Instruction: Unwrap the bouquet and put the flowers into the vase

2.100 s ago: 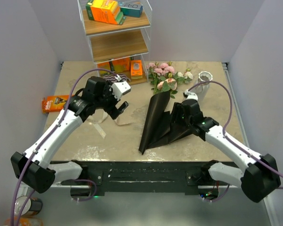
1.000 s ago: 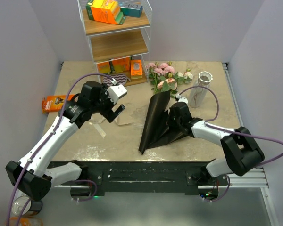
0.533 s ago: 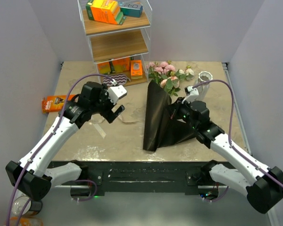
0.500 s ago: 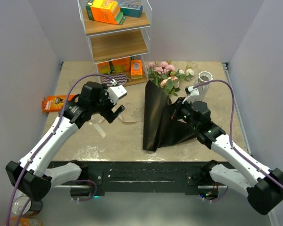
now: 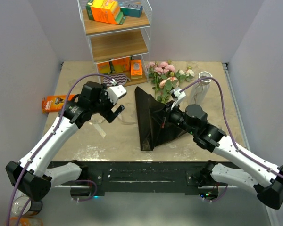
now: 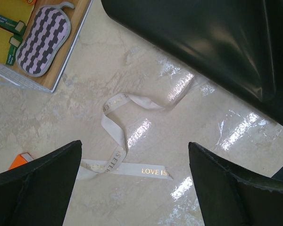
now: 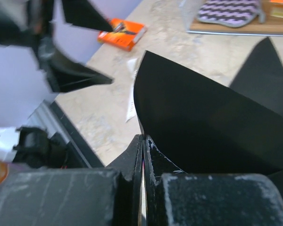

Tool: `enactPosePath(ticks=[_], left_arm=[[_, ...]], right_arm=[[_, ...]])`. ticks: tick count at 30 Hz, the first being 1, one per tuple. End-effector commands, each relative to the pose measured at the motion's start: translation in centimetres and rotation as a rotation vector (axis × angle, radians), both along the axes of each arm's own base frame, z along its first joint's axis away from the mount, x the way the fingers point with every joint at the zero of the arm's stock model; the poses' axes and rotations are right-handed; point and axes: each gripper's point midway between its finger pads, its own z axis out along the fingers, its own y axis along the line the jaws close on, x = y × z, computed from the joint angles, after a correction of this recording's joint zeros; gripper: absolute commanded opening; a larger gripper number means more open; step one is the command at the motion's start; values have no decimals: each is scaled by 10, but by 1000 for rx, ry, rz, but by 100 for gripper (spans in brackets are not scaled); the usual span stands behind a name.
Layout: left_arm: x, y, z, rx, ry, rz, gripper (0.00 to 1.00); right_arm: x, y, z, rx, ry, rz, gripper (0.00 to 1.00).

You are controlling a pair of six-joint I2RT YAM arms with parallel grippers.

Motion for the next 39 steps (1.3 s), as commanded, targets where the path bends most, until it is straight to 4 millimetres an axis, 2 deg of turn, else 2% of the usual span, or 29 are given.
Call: enactPosePath(ticks=[1,5,10,13,15,16,17,18,20,21,22,24,25,27,28,29,30,31,33,34,35,36,37,38,39], left_arm=[[5,0,15,-29,-38,23,99],[7,1,13,-21,-41,33,99],[11,2,13,-17,-48,47,99],[14,4,15,-12,-54,64,99],[16,5,18,-13,-63,77,99],[18,7,19,-8,-73,93,99],[20,8,21,-13,-80,107,99],[22,7,24,-19,-86,111,99],[30,18,30,-6,-118,185,99],[34,22,36,-10,-135,210,99],[40,34,42,-4,-160,274,99],[53,50,65,-45,-217,375,99],[60,69,73,-62,-236,455,99],[67,87,98,-105,-289,520,99],[70,100,105,-112,-307,563,99],[70,105,110,-113,-317,578,99],[69,108,116,-115,-332,583,99],[68,108,118,-114,-337,570,99],[65,106,119,-121,-336,556,99],[63,104,120,-128,-332,545,99],[62,104,120,-129,-330,542,99],[61,104,119,-131,-328,542,99],[60,104,120,-133,-330,542,99],[60,104,121,-133,-331,542,99],[59,105,120,-131,-331,543,99]], right_arm=[[-23,5,39,12,-93,53,0],[-53,9,42,3,-92,141,0],[-78,16,43,12,-88,226,0],[-93,29,48,13,-91,289,0],[-106,44,44,-1,-85,335,0],[-110,50,52,9,-95,347,0],[-123,60,51,3,-97,387,0],[-121,69,44,-33,-95,370,0],[-132,86,47,-45,-111,397,0],[-130,97,36,-86,-112,389,0],[-131,105,43,-77,-126,394,0],[-133,119,39,-99,-140,409,0],[-131,130,39,-108,-146,410,0],[-130,142,37,-129,-168,421,0],[-128,153,35,-144,-173,423,0],[-126,159,35,-151,-185,424,0],[-125,164,35,-157,-192,427,0],[-123,178,36,-157,-198,432,0],[-122,193,35,-167,-210,452,0],[-122,202,47,-143,-223,457,0],[-121,215,35,-169,-218,477,0],[-121,221,34,-172,-219,486,0],[-122,228,43,-160,-227,490,0],[-123,235,33,-181,-220,501,0],[-123,237,34,-178,-222,501,0]])
